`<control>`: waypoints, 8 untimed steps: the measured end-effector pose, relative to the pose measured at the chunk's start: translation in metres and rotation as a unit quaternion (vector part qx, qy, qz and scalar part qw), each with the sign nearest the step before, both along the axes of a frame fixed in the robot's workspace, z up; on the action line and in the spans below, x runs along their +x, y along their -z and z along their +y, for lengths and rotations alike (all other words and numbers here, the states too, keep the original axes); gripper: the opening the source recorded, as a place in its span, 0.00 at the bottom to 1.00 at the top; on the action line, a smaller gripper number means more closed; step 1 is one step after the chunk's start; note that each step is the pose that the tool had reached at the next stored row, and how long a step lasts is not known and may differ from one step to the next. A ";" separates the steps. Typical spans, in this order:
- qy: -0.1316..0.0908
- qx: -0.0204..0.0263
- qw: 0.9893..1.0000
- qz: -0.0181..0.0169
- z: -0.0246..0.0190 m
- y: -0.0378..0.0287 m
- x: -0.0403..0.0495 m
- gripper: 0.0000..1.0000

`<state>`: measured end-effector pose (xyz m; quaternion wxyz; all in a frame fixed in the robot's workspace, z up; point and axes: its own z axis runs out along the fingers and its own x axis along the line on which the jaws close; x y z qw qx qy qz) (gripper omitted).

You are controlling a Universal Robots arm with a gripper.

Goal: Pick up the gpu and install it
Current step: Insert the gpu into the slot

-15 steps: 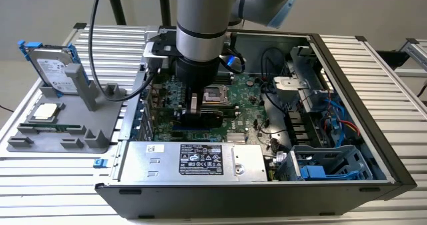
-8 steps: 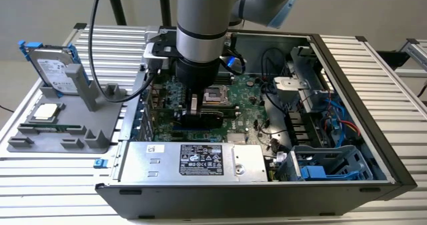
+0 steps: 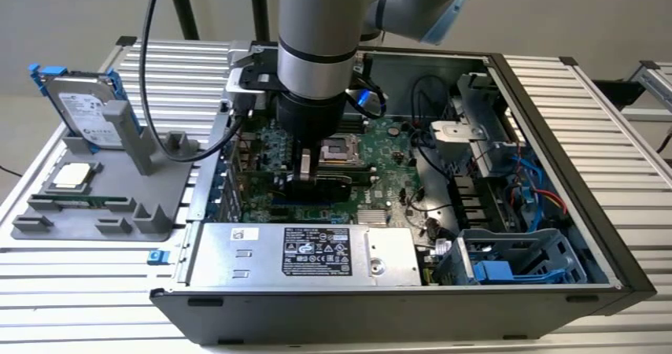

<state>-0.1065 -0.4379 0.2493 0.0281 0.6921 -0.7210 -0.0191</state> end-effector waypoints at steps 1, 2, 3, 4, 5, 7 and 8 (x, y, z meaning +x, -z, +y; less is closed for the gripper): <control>0.000 0.000 1.000 0.000 0.0000 0.0000 0.0000 0.00; 0.000 0.000 1.000 0.000 0.0000 0.0000 0.0000 0.00; 0.000 0.000 1.000 0.000 0.0000 0.0001 0.0000 0.00; 0.000 0.000 1.000 0.000 0.0000 0.0004 0.0000 0.00; 0.000 0.000 1.000 0.000 0.0000 0.0011 0.0000 0.00; 0.000 0.000 1.000 0.000 0.0000 0.0022 -0.0001 0.00; 0.000 0.000 1.000 0.000 0.0000 0.0028 -0.0001 0.00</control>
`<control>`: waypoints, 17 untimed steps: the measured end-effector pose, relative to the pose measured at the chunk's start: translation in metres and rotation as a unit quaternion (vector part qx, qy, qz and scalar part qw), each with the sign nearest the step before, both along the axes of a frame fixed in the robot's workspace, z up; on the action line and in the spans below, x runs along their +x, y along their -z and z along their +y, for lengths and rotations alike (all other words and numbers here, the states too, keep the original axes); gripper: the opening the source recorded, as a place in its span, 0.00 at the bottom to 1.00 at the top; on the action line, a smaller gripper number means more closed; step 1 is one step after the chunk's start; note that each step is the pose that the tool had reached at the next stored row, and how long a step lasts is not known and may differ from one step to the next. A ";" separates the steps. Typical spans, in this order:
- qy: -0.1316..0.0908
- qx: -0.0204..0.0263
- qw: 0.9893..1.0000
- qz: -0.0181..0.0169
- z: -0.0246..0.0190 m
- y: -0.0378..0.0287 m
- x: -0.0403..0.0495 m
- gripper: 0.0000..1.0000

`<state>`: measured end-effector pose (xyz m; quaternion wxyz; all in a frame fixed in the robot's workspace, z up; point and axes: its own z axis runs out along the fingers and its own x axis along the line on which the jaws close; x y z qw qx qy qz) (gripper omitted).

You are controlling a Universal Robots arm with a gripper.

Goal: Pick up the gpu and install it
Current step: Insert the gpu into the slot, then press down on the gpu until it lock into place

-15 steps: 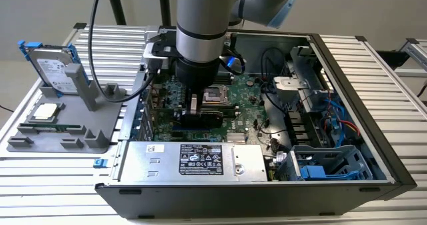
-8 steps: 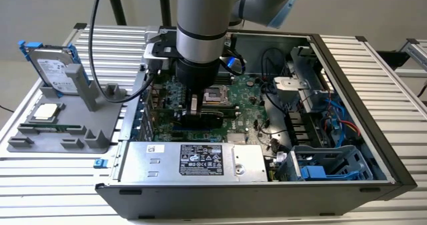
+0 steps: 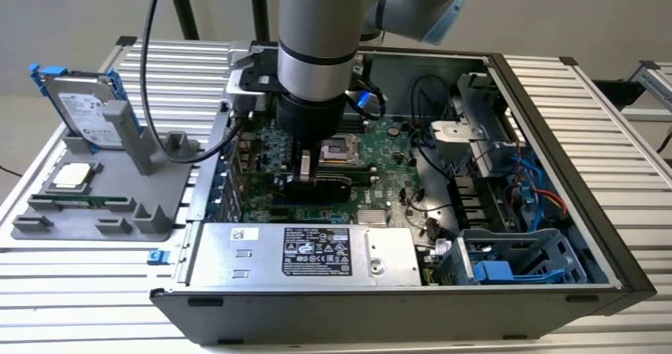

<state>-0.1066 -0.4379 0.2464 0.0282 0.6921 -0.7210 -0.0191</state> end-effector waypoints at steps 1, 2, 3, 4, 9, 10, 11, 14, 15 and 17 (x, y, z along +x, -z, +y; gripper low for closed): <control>0.000 0.000 1.000 0.000 0.0000 0.0006 0.0000 0.00; 0.000 0.000 1.000 0.000 -0.0001 0.0012 0.0000 0.00; 0.000 0.000 1.000 0.000 0.0000 0.0023 0.0000 0.00; 0.000 0.000 1.000 0.000 0.0001 0.0028 0.0001 0.00; 0.000 0.000 1.000 0.000 0.0000 0.0027 0.0000 0.00; 0.000 0.000 1.000 0.000 0.0000 0.0028 0.0000 0.00; 0.000 0.000 1.000 0.000 0.0000 0.0032 -0.0003 0.00; 0.000 0.000 1.000 0.000 0.0001 0.0041 -0.0028 0.00; 0.000 0.000 1.000 0.000 0.0001 0.0042 -0.0033 0.00; 0.000 0.000 1.000 0.000 0.0000 0.0055 -0.0038 0.00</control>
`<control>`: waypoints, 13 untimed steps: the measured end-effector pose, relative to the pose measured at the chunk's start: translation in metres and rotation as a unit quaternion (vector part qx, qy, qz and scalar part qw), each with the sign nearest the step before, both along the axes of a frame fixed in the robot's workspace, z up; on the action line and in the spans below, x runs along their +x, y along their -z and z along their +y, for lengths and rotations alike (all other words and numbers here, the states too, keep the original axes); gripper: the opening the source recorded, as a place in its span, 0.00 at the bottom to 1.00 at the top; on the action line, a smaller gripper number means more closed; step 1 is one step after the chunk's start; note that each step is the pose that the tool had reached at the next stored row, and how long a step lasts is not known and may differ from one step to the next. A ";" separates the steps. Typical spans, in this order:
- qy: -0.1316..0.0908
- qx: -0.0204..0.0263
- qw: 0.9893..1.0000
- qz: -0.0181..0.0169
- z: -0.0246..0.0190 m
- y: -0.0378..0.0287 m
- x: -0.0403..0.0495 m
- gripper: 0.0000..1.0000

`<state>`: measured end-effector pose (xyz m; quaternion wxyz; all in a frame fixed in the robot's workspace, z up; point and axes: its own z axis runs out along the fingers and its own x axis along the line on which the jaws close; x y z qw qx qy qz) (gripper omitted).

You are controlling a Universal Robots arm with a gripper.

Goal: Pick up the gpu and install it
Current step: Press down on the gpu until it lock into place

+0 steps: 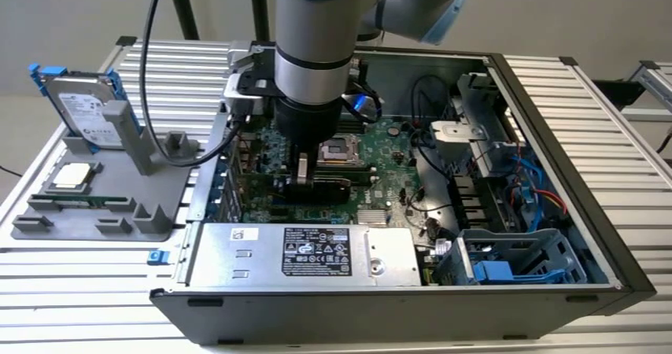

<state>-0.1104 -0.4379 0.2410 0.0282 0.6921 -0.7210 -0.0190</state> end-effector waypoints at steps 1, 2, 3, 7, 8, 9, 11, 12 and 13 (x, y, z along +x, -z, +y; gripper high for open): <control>0.000 0.000 1.000 0.000 0.0000 0.0012 -0.0001 0.00; 0.000 0.000 1.000 0.000 -0.0001 0.0027 -0.0001 0.00; 0.000 0.000 1.000 0.000 -0.0001 0.0043 0.0000 0.00; 0.000 -0.001 1.000 0.000 0.0001 0.0056 0.0001 0.00; 0.000 -0.001 1.000 0.000 0.0001 0.0056 0.0001 0.00; 0.000 -0.001 1.000 0.000 0.0001 0.0056 0.0001 0.00; 0.000 -0.001 1.000 0.000 0.0001 0.0057 0.0001 0.00; 0.000 0.000 1.000 0.000 0.0001 0.0059 0.0001 0.00; 0.000 0.000 1.000 0.000 0.0001 0.0067 0.0001 0.00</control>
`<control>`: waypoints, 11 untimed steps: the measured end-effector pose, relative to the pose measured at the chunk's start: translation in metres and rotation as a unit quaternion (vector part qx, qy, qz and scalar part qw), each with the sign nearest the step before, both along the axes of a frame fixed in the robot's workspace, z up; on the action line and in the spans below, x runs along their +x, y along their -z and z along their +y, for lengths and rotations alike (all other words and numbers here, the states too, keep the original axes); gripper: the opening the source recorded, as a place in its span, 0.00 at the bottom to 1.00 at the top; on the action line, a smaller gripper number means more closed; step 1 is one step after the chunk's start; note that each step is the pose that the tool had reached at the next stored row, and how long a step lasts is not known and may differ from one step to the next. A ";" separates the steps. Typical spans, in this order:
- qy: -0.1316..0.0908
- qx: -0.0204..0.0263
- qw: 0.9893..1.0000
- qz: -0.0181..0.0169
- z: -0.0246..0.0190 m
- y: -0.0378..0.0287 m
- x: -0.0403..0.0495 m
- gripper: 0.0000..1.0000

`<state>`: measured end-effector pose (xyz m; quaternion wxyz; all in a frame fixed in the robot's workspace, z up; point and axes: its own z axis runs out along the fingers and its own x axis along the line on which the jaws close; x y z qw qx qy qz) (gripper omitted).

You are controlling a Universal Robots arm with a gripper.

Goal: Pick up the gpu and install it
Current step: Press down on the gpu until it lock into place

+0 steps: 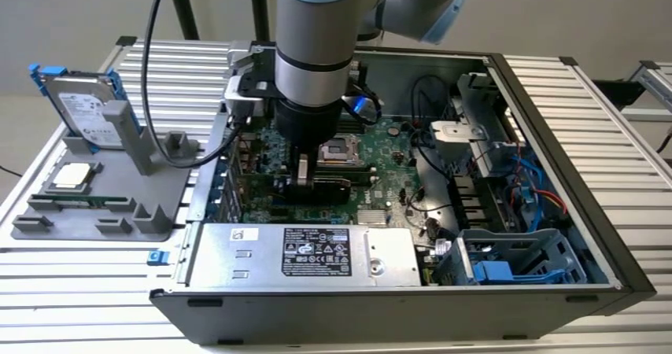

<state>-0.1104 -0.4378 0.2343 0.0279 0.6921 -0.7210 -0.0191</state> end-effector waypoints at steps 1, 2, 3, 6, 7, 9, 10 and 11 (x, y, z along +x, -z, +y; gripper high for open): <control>0.000 0.000 1.000 0.000 0.0001 0.0003 -0.0001 0.00; 0.000 0.000 1.000 0.000 0.0000 -0.0001 -0.0001 0.00; 0.000 0.000 1.000 0.000 0.0000 -0.0017 -0.0002 1.00; 0.000 0.000 1.000 0.000 0.0000 -0.0151 -0.0004 1.00; 0.000 0.000 1.000 0.000 -0.0001 -0.0200 -0.0002 1.00; 0.000 0.000 1.000 0.000 -0.0001 -0.0291 -0.0002 1.00; 0.000 0.000 1.000 0.000 0.0000 -0.0335 -0.0002 1.00; 0.000 0.000 1.000 0.000 -0.0001 -0.0382 -0.0002 1.00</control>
